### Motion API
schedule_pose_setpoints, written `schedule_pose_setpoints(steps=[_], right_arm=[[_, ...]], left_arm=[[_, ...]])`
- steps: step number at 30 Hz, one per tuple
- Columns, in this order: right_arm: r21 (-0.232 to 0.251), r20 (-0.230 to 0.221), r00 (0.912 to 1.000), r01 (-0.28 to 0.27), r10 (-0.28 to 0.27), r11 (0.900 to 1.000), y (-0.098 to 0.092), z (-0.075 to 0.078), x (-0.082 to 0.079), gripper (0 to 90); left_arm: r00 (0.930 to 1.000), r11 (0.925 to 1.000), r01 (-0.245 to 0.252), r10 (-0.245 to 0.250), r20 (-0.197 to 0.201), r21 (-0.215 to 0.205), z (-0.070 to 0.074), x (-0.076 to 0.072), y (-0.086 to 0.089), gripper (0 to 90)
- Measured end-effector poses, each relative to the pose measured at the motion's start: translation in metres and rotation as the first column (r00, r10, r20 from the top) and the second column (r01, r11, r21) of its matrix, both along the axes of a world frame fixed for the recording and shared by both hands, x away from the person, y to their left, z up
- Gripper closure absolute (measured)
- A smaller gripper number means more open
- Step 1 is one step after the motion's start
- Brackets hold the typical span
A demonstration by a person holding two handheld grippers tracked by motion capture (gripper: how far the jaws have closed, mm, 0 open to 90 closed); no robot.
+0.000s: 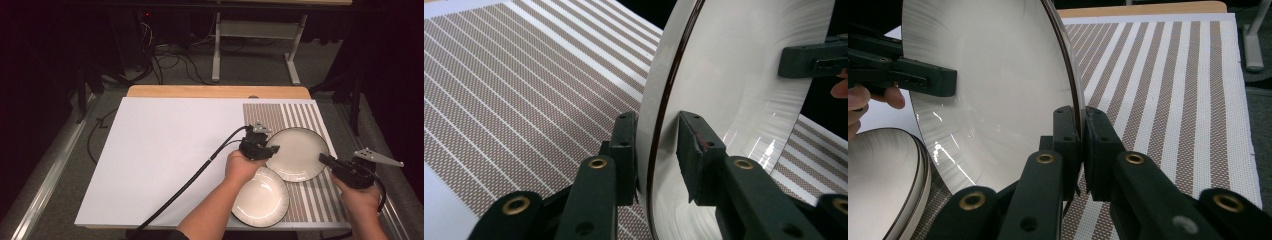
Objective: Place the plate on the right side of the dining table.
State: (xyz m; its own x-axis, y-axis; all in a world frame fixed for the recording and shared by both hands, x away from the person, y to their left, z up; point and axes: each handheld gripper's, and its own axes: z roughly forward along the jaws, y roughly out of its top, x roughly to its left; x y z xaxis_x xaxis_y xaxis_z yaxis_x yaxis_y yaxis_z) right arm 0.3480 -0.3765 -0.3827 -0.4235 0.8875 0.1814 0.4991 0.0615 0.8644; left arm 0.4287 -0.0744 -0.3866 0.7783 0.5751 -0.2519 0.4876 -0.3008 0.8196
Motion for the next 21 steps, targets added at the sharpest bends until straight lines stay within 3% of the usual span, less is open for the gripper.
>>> schedule_pose_setpoints(steps=[3,11,16,21], right_arm=[[-0.013,-0.001,1.0,-0.001,0.001,1.0,0.001,-0.002,0.001,87.5],[-0.011,-0.007,0.9999,0.008,-0.008,1.0,0.002,-0.004,0.003,87.3],[-0.02,-0.009,0.9999,0.012,-0.012,1.0,0.003,-0.004,0.006,87.0],[-0.021,-0.021,0.9996,0.016,-0.017,1.0,0.004,-0.004,0.01,86.8]], left_arm=[[0.9996,1.0,-0.003,0.003,-0.027,0.001,-0.004,0.002,0.0,69.9],[0.9996,0.9998,-0.017,0.017,-0.024,0.006,-0.007,0.005,-0.001,69.5],[0.9979,0.9984,-0.056,0.056,0.032,-0.011,0.002,0.001,0.008,60.7],[0.991,0.9962,-0.084,0.086,0.103,-0.024,0.013,-0.007,0.034,50.8]])
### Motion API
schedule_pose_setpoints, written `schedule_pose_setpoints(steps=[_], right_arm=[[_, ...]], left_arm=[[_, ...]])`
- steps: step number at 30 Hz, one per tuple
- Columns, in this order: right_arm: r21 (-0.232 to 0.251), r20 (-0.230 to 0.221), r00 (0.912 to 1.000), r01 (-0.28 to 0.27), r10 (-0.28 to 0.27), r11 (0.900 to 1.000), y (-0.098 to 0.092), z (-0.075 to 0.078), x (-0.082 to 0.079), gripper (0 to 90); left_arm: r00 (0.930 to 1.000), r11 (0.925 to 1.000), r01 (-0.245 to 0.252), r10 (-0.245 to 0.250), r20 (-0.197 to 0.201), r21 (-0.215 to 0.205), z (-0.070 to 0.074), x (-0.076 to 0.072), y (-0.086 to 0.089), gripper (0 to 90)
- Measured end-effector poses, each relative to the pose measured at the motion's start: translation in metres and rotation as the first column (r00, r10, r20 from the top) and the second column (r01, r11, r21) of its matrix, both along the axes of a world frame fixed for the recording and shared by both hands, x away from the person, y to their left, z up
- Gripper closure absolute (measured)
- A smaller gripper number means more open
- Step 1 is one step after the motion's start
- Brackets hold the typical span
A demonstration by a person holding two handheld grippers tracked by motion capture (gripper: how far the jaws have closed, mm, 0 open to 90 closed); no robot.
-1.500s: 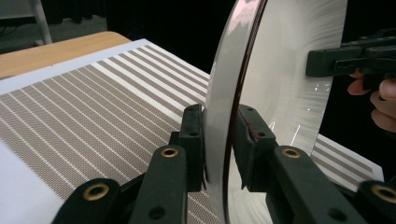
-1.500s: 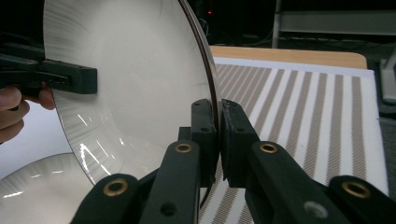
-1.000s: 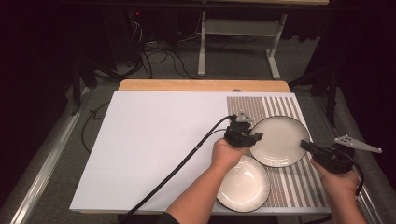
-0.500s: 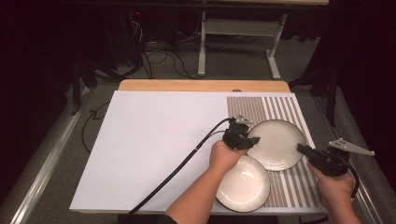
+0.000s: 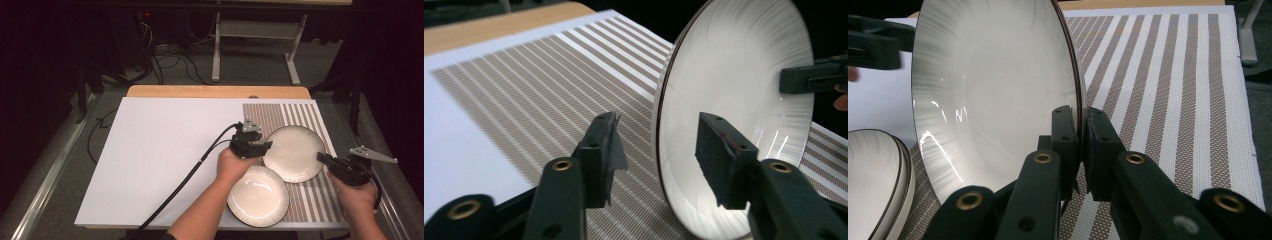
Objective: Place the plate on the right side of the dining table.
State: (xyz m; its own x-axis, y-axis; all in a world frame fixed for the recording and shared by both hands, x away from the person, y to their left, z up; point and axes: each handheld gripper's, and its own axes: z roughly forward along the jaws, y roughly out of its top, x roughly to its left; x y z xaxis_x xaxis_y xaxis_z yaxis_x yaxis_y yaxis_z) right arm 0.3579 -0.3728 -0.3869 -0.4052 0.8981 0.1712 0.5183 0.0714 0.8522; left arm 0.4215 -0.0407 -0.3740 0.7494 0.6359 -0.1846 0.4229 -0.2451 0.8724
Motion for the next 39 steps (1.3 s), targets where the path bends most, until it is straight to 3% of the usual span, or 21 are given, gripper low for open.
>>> schedule_pose_setpoints(steps=[6,9,15,22,25,28,34,39], right_arm=[[-0.016,-0.021,0.9997,0.008,-0.008,1.0,0.004,0.001,0.009,86.1],[-0.011,-0.036,0.9993,0.013,-0.013,1.0,0.004,0.0,0.014,85.7],[-0.028,-0.068,0.9973,0.026,-0.028,0.999,0.004,-0.003,0.021,84.0],[-0.03,-0.085,0.9954,0.042,-0.045,0.999,0.003,-0.007,0.024,83.1],[-0.039,-0.092,0.9946,0.045,-0.049,0.998,0.002,-0.008,0.024,82.5],[-0.037,-0.1,0.9936,0.048,-0.052,0.998,0.002,-0.009,0.025,82.4],[-0.032,-0.107,0.992,0.064,-0.067,0.997,0.002,-0.01,0.026,81.9],[-0.015,-0.136,0.9873,0.081,-0.083,0.997,0.0,-0.013,0.029,81.4]], left_arm=[[0.9976,0.9984,-0.036,0.039,0.057,-0.043,0.005,-0.016,0.044,37.9],[0.9943,0.9978,-0.055,0.058,0.089,-0.037,0.004,-0.026,0.069,32.9],[0.9877,0.9926,-0.113,0.117,0.103,-0.044,0.0,-0.043,0.121,21.7],[0.9705,0.9805,-0.194,0.197,0.14,-0.032,-0.005,-0.068,0.178,16.1],[0.9662,0.9768,-0.212,0.214,0.143,-0.032,-0.006,-0.081,0.195,13.3],[0.9572,0.9695,-0.243,0.245,0.154,-0.029,-0.006,-0.096,0.214,7.6],[0.9335,0.9489,-0.315,0.314,0.174,-0.021,-0.006,-0.111,0.244,0.0],[0.9268,0.9461,-0.321,0.323,0.191,-0.045,-0.012,-0.119,0.257,0.0]])
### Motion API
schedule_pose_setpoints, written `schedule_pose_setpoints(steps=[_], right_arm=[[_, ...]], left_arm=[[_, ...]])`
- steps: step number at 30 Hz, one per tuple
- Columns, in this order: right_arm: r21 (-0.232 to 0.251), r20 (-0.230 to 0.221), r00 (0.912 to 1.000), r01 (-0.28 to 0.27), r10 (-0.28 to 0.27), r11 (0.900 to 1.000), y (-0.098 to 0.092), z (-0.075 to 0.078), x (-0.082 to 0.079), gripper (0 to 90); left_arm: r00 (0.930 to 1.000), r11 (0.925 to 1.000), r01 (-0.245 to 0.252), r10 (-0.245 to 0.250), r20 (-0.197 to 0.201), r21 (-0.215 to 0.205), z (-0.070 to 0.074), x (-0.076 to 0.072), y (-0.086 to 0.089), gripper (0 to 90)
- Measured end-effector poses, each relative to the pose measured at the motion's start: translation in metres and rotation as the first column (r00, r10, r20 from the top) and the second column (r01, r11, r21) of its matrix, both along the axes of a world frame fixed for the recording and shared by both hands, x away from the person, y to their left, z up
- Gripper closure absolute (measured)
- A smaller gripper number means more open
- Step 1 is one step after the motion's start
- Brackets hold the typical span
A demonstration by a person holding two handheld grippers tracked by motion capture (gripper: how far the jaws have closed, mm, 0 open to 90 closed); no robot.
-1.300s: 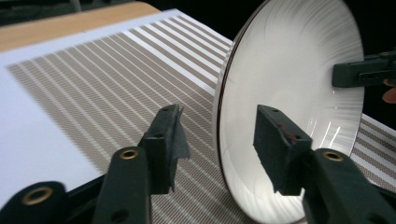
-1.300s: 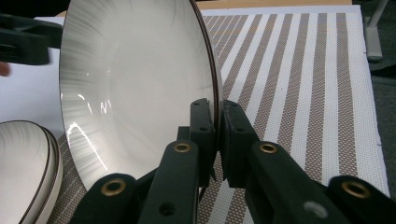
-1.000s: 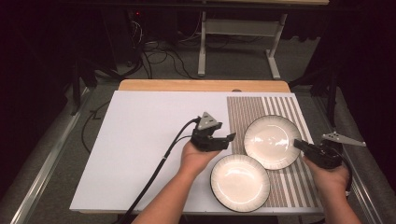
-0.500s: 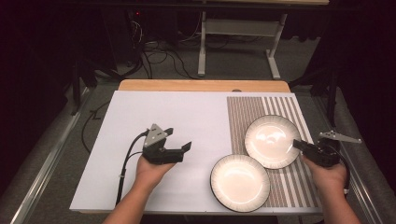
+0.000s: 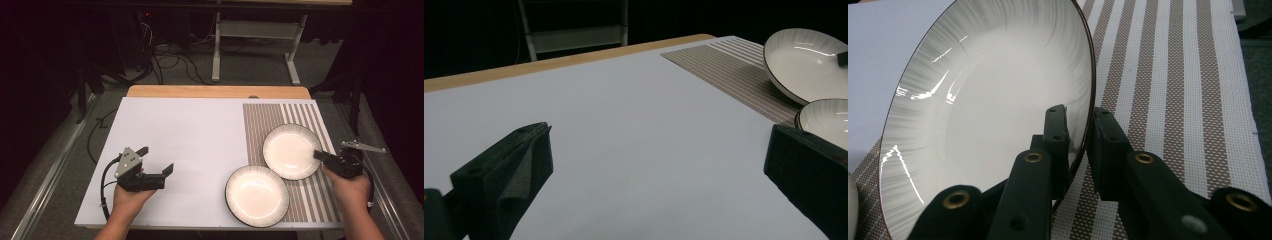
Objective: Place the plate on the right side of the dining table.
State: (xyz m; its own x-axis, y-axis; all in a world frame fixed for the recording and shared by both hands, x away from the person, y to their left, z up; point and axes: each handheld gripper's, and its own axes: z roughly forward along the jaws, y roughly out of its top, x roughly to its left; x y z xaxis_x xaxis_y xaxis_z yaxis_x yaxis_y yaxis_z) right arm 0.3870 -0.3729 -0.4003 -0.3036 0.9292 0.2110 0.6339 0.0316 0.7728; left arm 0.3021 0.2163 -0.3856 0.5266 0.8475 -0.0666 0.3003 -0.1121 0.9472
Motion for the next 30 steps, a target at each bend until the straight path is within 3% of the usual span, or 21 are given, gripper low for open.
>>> schedule_pose_setpoints(steps=[5,8,13,15,18,26,30], right_arm=[[0.019,-0.018,0.9997,0.017,-0.017,1.0,-0.002,-0.003,0.004,81.1],[0.025,-0.03,0.9993,0.023,-0.022,0.999,-0.002,-0.005,0.006,80.5],[0.025,-0.05,0.9979,0.043,-0.042,0.999,-0.003,-0.008,0.01,80.7],[-0.016,-0.051,0.997,0.057,-0.058,0.998,-0.002,-0.009,0.012,80.5],[-0.028,-0.076,0.9943,0.074,-0.076,0.997,-0.003,-0.014,0.015,80.0],[-0.055,-0.052,0.9949,0.084,-0.087,0.995,0.0,-0.014,0.014,79.3],[-0.095,-0.031,0.9948,0.094,-0.097,0.991,0.001,-0.013,0.013,71.9]], left_arm=[[0.9992,0.9999,-0.012,0.012,0.038,0.004,0.002,-0.005,0.009,0.0],[0.9986,0.9998,-0.005,0.004,0.052,0.02,0.002,-0.008,0.007,0.0],[0.9976,0.9998,0.014,-0.015,0.068,0.013,0.003,-0.008,0.001,0.0],[0.9976,0.9996,0.02,-0.021,0.066,0.019,0.003,-0.008,0.0,0.0],[0.9977,0.9995,0.024,-0.025,0.063,0.021,0.002,-0.007,-0.002,0.0],[0.9987,0.9995,0.013,-0.014,0.049,0.029,0.001,-0.004,0.001,0.0],[0.9994,0.9997,0.006,-0.006,0.034,0.022,-0.001,-0.002,0.003,0.0]])
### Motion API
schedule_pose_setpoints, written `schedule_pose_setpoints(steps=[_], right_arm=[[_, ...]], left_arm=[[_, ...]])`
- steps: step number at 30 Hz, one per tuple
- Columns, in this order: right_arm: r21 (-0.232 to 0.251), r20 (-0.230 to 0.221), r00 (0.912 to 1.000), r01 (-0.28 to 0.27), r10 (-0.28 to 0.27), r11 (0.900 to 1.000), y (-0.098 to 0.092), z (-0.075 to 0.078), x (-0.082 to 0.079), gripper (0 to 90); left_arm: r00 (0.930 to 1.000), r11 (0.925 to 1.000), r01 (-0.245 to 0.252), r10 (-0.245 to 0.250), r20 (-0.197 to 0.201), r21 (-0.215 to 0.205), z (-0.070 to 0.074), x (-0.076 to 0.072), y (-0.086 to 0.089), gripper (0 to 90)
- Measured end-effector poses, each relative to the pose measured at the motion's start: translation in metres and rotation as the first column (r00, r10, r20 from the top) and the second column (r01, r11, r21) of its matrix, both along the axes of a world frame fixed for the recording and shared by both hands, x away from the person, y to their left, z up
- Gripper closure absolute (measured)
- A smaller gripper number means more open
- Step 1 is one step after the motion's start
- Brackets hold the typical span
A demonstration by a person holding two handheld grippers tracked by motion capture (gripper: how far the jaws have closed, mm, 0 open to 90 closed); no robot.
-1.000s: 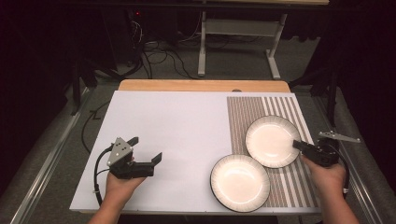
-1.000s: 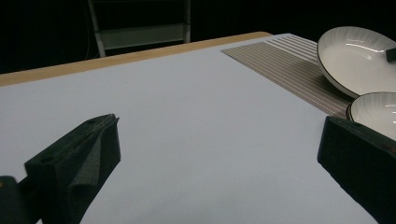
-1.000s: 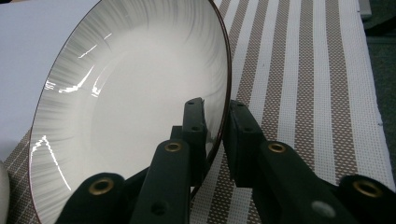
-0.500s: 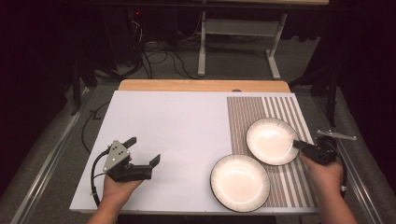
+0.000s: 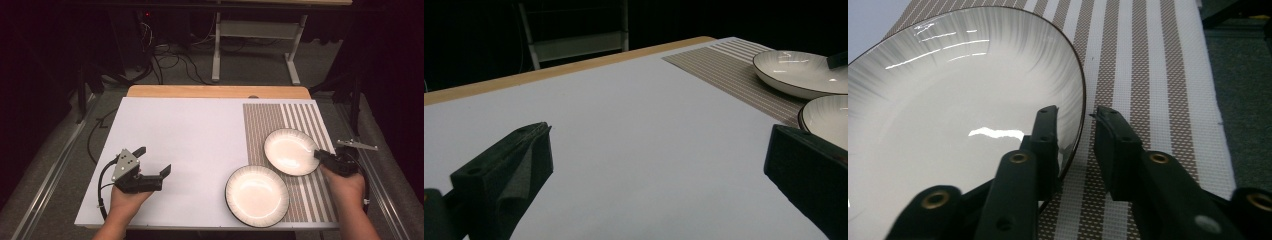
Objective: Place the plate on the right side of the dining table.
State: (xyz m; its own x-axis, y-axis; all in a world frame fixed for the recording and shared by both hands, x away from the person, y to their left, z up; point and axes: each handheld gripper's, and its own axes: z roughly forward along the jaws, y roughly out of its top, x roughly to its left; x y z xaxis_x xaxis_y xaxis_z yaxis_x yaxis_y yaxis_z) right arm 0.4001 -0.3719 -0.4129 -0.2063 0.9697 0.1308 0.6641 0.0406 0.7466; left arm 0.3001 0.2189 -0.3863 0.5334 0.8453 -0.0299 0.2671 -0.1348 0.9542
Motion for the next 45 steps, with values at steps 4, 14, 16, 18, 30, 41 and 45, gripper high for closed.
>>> schedule_pose_setpoints(steps=[4,14,16,18,30,41,45], right_arm=[[-0.012,0.045,0.999,0.005,-0.005,1.0,-0.002,0.005,-0.004,62.5],[-0.044,0.206,0.9712,-0.113,0.119,0.993,0.018,0.027,-0.028,34.8],[-0.049,0.223,0.9643,-0.135,0.143,0.99,0.025,0.031,-0.032,29.8],[-0.04,0.253,0.9525,-0.165,0.17,0.985,0.034,0.036,-0.038,26.8],[-0.047,0.397,0.8439,-0.374,0.361,0.926,0.102,0.057,-0.083,0.7],[-0.084,0.393,0.816,-0.427,0.423,0.9,0.118,0.046,-0.095,0.5],[-0.087,0.394,0.8152,-0.427,0.425,0.9,0.116,0.045,-0.096,0.5]], left_arm=[[1.0,1.0,-0.002,0.002,-0.008,-0.003,-0.001,0.001,0.002,0.0],[0.9999,0.9999,-0.001,0.001,-0.01,-0.014,0.002,-0.001,0.003,0.0],[0.9999,0.9999,-0.002,0.002,-0.011,-0.014,0.003,-0.001,0.004,0.0],[0.9999,0.9999,-0.001,0.001,-0.011,-0.012,0.004,-0.002,0.004,0.0],[0.9998,0.9999,0.01,-0.01,0.018,0.004,0.007,-0.011,0.001,0.0],[0.9962,0.9995,0.03,-0.029,0.082,-0.009,0.016,-0.022,-0.005,0.0],[0.9958,0.9995,0.025,-0.024,0.089,-0.018,0.017,-0.023,-0.003,0.0]])
